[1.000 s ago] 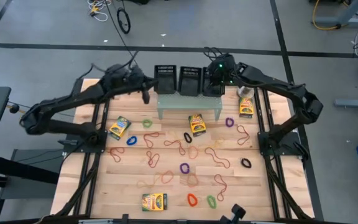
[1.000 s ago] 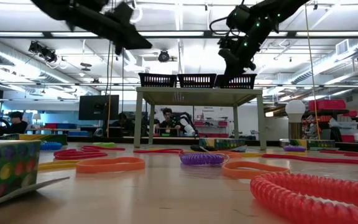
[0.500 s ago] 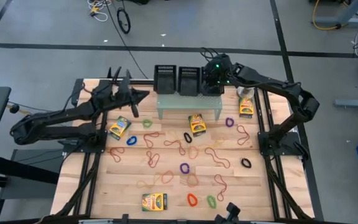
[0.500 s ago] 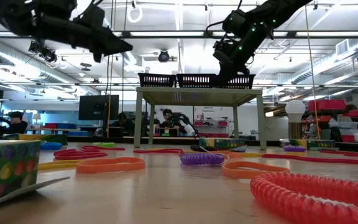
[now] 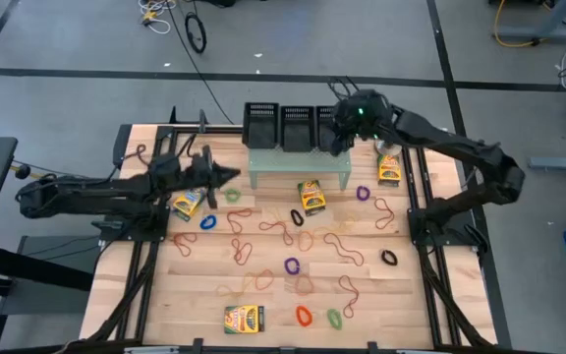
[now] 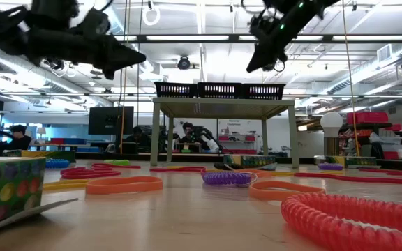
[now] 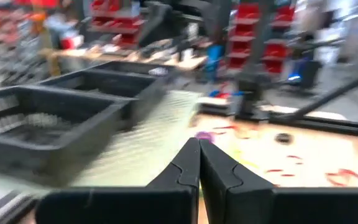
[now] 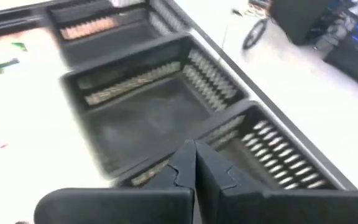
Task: Pick & Place Office Desk Supplies
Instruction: Put the violet spring bracelet into the right black bin on the shelf
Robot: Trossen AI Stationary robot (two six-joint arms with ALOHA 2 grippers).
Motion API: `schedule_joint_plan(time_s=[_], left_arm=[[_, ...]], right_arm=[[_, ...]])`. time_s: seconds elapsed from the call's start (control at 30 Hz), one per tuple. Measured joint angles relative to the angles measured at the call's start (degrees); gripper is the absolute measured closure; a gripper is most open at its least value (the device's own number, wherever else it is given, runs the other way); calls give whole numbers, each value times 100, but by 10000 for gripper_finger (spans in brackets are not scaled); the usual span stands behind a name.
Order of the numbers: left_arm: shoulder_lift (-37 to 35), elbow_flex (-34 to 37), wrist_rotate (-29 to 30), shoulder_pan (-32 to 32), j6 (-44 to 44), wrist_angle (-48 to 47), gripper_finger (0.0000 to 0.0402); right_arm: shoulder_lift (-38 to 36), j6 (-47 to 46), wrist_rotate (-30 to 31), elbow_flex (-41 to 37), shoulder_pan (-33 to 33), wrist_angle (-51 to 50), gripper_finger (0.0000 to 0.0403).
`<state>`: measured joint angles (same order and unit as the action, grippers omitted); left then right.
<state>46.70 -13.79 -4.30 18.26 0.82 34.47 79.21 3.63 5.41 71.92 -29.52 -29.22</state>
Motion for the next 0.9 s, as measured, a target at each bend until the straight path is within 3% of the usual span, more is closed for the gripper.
schedule_joint_plan(time_s=[0.13, 0.2, 0.33, 0.43, 0.63, 0.77, 0.9], left_arm=[[110, 894, 566, -515, 385, 1800, 396], [132, 1151, 695, -636, 888, 2152, 392], [129, 1199, 638, -779, 1414, 2021, 373], [147, 1203, 649, -1045, 892, 1855, 378], [281, 1207, 1335, -1648, 133, 1857, 395], [303, 1206, 1332, -2049, 23, 1890, 395], [303, 1205, 1390, -2308, -92, 1893, 395]], right_arm=[[-506, -295, -5, -754, 677, 354, 401], [-766, -498, 34, -1200, 1110, 670, 401], [-1096, -880, 728, -1810, 2119, 1028, 401], [-1144, -1405, 1374, -1982, 2916, 880, 401], [-941, -2913, 2204, -2024, 4430, 326, 395], [-500, -3599, 2296, -2024, 5182, 22, 361], [-14, -4737, 1946, -2024, 5470, -429, 310]])
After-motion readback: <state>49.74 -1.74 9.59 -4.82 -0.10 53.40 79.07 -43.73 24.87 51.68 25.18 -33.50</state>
